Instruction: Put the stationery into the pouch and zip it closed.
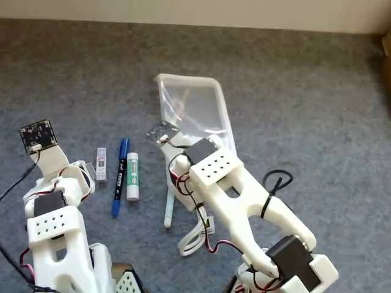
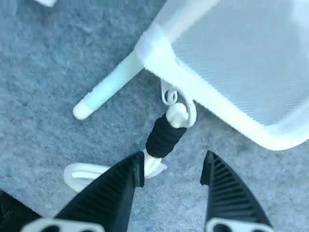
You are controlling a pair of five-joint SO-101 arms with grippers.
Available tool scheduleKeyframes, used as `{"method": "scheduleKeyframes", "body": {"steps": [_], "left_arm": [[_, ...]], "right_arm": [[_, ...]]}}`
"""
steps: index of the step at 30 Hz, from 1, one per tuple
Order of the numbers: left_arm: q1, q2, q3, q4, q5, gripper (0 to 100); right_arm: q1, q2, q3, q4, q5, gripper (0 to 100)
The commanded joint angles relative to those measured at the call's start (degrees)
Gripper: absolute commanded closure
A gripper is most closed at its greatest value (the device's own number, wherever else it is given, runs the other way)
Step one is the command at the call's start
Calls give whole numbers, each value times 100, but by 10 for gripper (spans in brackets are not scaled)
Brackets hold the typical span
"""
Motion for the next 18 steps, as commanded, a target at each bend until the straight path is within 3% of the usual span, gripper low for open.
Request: {"method": "scheduleKeyframes", "body": {"steps": [1, 18], "left_arm": [[-75, -127, -57, -114, 26, 804], [-75, -127, -57, -114, 26, 804]], "right_arm": [[84, -84, 215, -488, -70, 810], [84, -75, 936, -1323, -70, 811]]}}
